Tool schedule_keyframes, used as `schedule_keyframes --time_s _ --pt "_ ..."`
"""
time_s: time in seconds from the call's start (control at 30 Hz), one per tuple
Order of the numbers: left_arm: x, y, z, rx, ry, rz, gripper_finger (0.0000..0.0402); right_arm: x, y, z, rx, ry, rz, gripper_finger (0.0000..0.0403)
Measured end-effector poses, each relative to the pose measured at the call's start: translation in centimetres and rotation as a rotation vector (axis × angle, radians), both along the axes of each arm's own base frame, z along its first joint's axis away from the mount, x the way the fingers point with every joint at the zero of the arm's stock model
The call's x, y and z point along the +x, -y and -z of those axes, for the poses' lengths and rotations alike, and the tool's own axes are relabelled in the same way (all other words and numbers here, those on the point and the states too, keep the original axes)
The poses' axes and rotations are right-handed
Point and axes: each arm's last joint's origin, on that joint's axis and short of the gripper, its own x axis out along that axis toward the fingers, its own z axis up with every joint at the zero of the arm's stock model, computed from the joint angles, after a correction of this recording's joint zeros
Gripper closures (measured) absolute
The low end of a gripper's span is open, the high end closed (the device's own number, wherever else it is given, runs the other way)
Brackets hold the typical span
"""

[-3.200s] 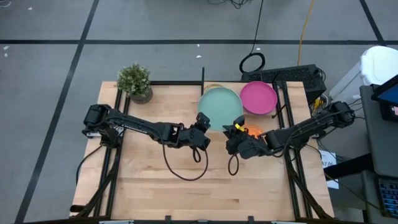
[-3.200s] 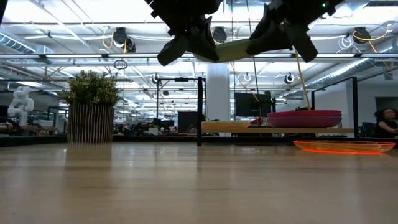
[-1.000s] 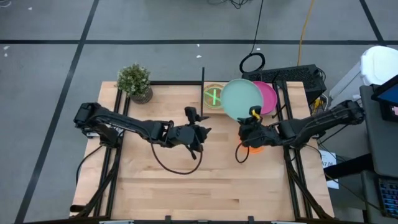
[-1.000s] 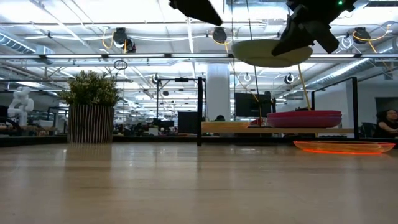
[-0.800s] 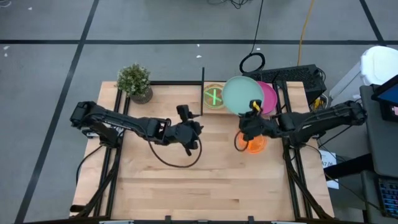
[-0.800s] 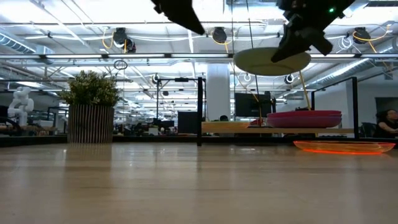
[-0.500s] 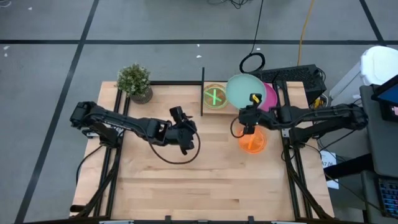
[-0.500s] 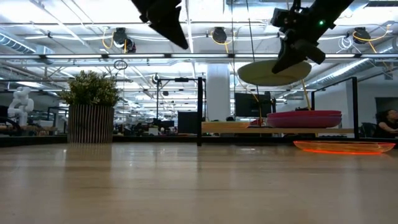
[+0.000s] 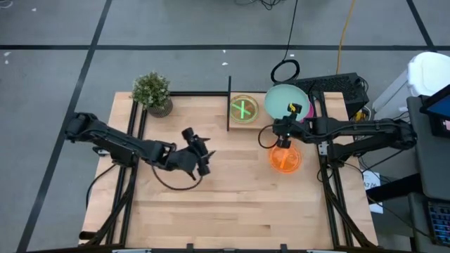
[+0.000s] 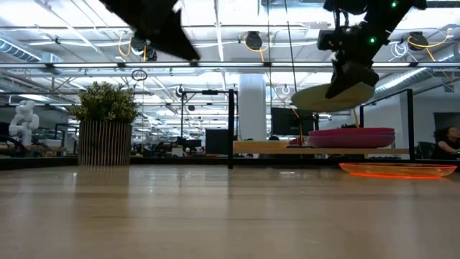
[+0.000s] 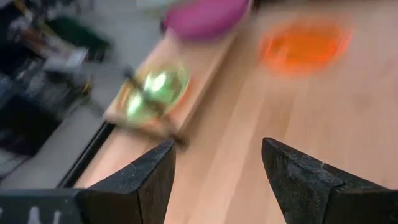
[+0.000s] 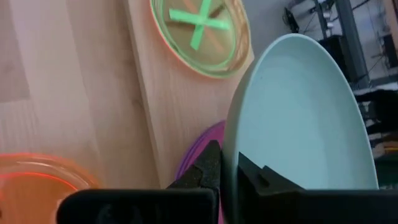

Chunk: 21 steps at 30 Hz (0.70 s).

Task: Place and stack plates onto a shelf
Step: Stack the big light blue plate on top of the big pink plate

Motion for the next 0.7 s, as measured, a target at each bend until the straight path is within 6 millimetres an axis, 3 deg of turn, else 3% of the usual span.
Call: schedule_keyframes --time_s 0.17,0.37,0.7 --pt "-1.5 0.3 0.8 -0.051 0.169 0.049 0.0158 -0.4 0.5 1.5 0.007 -0.022 0.033 0.0399" --pt "-2.3 -0.1 2.5 -0.054 0.169 0.046 0.0158 -1.0 0.9 2.5 0.024 -0.026 0.092 0.0399" --pt "-2.1 -0.2 2.4 -0.053 0.193 0.062 0.0158 -1.9 1.4 4.4 0.038 -0.049 0.148 0.0399"
